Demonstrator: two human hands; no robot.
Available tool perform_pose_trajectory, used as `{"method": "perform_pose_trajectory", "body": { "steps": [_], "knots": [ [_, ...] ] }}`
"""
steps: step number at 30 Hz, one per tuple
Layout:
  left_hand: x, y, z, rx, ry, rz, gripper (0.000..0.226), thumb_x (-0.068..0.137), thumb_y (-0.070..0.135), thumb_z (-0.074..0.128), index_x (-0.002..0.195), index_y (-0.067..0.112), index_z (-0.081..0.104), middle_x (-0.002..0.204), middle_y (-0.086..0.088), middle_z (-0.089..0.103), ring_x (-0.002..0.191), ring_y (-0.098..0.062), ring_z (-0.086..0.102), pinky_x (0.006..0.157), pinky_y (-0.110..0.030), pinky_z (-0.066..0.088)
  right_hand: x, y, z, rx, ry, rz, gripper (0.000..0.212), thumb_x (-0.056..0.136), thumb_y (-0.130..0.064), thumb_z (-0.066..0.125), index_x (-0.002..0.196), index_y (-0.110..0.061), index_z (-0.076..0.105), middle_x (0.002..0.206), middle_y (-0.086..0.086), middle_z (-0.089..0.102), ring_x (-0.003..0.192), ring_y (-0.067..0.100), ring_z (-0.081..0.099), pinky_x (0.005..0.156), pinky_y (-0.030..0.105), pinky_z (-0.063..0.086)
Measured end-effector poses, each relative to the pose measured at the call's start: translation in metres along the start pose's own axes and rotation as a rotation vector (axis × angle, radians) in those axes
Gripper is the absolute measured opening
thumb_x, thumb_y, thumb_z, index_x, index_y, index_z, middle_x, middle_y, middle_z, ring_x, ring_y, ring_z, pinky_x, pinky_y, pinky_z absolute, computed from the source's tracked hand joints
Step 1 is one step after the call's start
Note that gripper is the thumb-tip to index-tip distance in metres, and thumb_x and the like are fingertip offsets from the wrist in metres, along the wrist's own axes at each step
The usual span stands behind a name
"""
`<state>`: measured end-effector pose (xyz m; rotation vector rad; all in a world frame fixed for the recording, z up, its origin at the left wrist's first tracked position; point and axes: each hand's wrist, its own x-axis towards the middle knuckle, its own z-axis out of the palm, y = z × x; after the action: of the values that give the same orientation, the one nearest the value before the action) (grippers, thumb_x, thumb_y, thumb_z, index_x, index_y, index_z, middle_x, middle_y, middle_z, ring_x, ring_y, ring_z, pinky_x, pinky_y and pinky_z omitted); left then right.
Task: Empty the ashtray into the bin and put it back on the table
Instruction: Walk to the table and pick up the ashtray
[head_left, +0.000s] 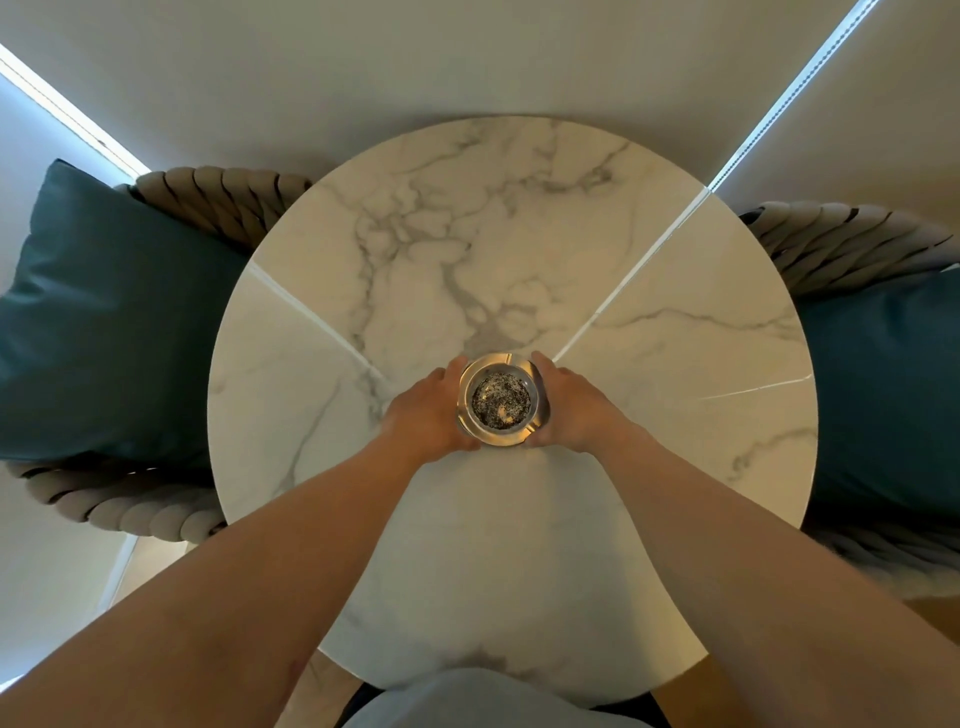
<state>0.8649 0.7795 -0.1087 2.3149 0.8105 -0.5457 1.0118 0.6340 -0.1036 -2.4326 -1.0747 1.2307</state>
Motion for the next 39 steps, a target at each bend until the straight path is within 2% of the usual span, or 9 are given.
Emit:
{"method": "perform_pose_trajectory", "body": {
  "steps": [10,20,26,39],
  "knots": [
    [0.005,0.001,-0.001,0.040,-0.008,0.008,0.102,0.054,0.043,0.089,0.138,0.030,0.032,0.119,0.000,0.056,0.111,-0.025,0.059,0.083,-0.044,0.051,0.004,-0.005,0.005,-0.069,-0.032,0.027,0.121,0.061,-0.028,0.092,0.152,-0.025,0.013,0.124,0.013,0.052,0.116,0.034,0.054,0.092,0.046,0.051],
    [-0.003,-0.003,0.003,0.045,0.030,0.036,0.107,0.048,0.050,0.088,0.137,0.033,0.031,0.121,0.004,0.056,0.111,-0.022,0.058,0.080,-0.037,0.048,-0.001,-0.005,0.011,-0.105,-0.034,0.019,0.124,0.063,-0.030,0.091,0.155,-0.022,0.008,0.130,0.014,0.050,0.123,0.032,0.048,0.096,0.046,0.048],
    [-0.018,-0.006,0.001,0.087,0.036,0.060,0.109,0.049,0.053,0.087,0.137,0.028,0.028,0.126,0.002,0.055,0.113,-0.024,0.058,0.084,-0.042,0.051,-0.012,-0.011,0.013,-0.111,-0.015,-0.003,0.126,0.062,-0.033,0.092,0.155,-0.021,0.008,0.130,0.013,0.051,0.123,0.032,0.047,0.096,0.045,0.047],
    [-0.079,-0.006,0.018,0.111,0.024,0.112,0.104,0.056,0.051,0.088,0.139,0.023,0.031,0.124,-0.001,0.055,0.112,-0.024,0.057,0.085,-0.040,0.049,-0.070,-0.021,0.041,-0.137,-0.009,-0.013,0.128,0.061,-0.030,0.093,0.155,-0.020,0.008,0.129,0.013,0.052,0.120,0.032,0.049,0.096,0.046,0.049]
  ]
}}
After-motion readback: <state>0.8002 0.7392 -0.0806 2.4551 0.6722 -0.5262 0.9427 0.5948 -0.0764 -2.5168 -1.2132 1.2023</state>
